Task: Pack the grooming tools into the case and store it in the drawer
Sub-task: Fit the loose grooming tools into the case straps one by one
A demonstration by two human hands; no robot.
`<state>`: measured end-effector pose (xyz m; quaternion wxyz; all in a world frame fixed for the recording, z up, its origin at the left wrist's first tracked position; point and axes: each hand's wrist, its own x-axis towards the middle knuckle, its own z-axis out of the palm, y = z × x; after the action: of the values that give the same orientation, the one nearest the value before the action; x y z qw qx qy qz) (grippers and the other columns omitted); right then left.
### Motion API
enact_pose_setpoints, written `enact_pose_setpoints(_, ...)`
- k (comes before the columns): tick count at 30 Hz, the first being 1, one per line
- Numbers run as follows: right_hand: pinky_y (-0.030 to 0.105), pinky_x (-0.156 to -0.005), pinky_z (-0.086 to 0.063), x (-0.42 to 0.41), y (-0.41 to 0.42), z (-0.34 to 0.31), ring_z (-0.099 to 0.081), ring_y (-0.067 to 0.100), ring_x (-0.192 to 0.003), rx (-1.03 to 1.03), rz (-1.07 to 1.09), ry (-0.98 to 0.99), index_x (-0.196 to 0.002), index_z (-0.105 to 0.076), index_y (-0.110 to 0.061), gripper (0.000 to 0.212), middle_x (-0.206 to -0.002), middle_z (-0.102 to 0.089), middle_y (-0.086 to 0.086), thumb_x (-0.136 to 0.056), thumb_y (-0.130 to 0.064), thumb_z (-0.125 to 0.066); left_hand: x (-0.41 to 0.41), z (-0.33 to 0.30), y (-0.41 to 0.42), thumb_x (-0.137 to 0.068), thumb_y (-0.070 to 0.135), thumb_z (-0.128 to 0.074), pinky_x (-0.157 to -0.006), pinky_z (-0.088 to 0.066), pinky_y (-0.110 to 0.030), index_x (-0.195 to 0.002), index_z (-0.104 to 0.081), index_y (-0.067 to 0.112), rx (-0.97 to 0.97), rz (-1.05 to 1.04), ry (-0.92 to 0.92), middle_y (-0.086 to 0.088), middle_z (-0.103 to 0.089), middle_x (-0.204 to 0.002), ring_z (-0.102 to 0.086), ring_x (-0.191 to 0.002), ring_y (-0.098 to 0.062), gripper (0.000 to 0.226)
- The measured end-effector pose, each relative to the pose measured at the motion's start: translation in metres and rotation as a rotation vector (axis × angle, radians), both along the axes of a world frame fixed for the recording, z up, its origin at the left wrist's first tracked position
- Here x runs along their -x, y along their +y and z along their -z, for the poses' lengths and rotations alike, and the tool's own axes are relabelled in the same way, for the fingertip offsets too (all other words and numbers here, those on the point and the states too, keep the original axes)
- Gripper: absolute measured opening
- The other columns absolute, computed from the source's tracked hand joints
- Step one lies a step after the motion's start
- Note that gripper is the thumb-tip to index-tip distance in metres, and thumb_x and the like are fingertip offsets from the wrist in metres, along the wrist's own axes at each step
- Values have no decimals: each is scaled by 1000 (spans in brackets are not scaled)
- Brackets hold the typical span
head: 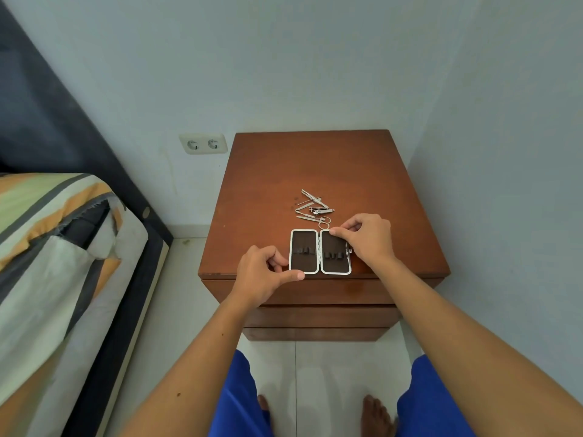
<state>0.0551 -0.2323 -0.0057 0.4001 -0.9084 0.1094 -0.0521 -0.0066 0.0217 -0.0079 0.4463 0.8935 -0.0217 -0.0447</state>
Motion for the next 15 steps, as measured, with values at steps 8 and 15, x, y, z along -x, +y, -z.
enact_pose_setpoints(8, 23, -67, -47, 5, -3, 3, -66, 5, -72, -24, -37, -56, -79, -81, -26, 24, -73, -73, -10, -76, -48, -89, 2, 1, 0, -67, 46, -97, -62, -34, -10, -79, -71, 18, -2, 8, -36, 4, -72, -68, -54, -75, 8, 40)
enact_pose_setpoints(15, 7, -61, -41, 5, -7, -2, -59, 1, -64, -44, -93, -109, -86, -81, -25, 7, -75, -71, -13, -85, -30, -85, -3, -4, 7, -63, 67, -89, -67, -45, -24, -91, -71, 29, -4, 34, -27, 10, -73, -76, -62, -74, -4, 51)
